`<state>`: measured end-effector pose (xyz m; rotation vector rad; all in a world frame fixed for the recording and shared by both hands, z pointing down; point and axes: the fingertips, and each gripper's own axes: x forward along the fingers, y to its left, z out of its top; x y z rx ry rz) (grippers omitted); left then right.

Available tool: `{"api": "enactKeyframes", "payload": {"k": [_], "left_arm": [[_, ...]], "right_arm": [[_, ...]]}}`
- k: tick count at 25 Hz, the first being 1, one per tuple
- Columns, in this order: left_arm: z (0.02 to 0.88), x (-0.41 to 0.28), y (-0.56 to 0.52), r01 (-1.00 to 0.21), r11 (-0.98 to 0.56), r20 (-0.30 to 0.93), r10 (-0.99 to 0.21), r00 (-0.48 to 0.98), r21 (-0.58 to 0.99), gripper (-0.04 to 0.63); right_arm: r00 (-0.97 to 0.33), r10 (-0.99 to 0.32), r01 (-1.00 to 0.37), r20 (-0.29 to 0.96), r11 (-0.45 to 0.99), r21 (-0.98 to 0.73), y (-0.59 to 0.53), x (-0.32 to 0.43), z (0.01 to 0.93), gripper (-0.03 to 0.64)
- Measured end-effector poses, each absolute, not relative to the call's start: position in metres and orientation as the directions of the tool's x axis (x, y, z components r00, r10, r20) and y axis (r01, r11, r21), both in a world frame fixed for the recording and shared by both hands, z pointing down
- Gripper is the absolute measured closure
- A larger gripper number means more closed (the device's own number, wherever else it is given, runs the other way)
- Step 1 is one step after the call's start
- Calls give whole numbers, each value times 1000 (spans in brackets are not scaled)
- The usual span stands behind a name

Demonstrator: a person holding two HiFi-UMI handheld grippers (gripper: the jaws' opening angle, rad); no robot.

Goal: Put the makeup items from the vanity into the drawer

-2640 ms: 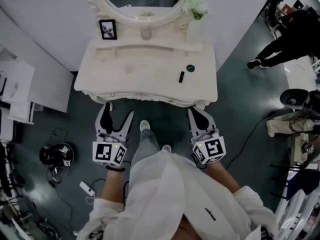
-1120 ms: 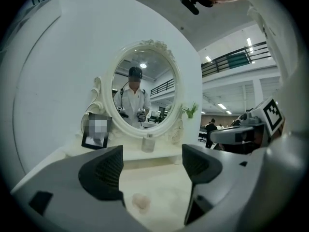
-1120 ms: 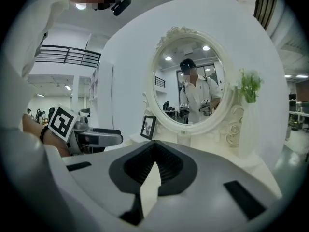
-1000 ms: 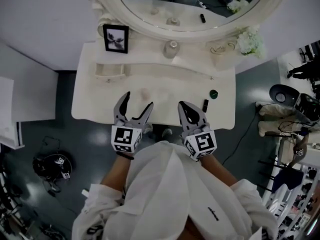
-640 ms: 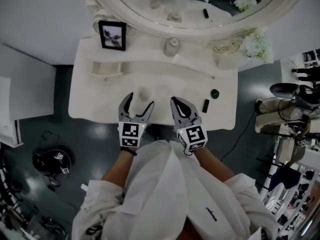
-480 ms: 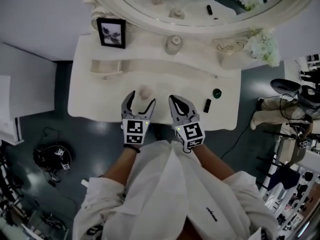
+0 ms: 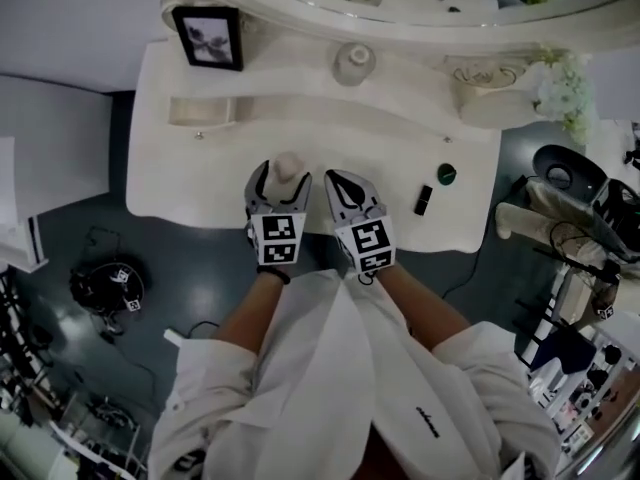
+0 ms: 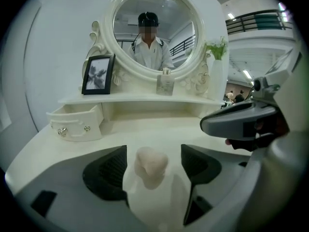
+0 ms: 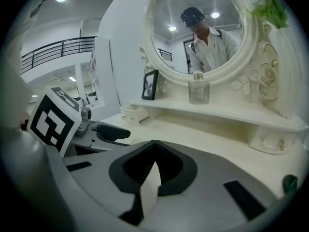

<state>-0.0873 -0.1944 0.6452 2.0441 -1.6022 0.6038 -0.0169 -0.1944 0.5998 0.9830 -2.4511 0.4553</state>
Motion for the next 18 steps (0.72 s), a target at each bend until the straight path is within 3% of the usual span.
{"api": "enactKeyframes", "payload": {"k": [3,9,18], "left_arm": [[655,-82,-198,-975,-207,623,-752,214,85,236],[662,-81,-203,-980,-190,632,-754,179,50,332],[672,-88,-203,-985,-170,667,-729,153,41,369]], "right_arm": [[-626,-551,-717,551,685,-129,-197,-14,613,598],[-623,-554,-725,552,674,-141,-203,-9,619,598],[-627,-550,-721,552,678,-143,-205,-9,619,598]]}}
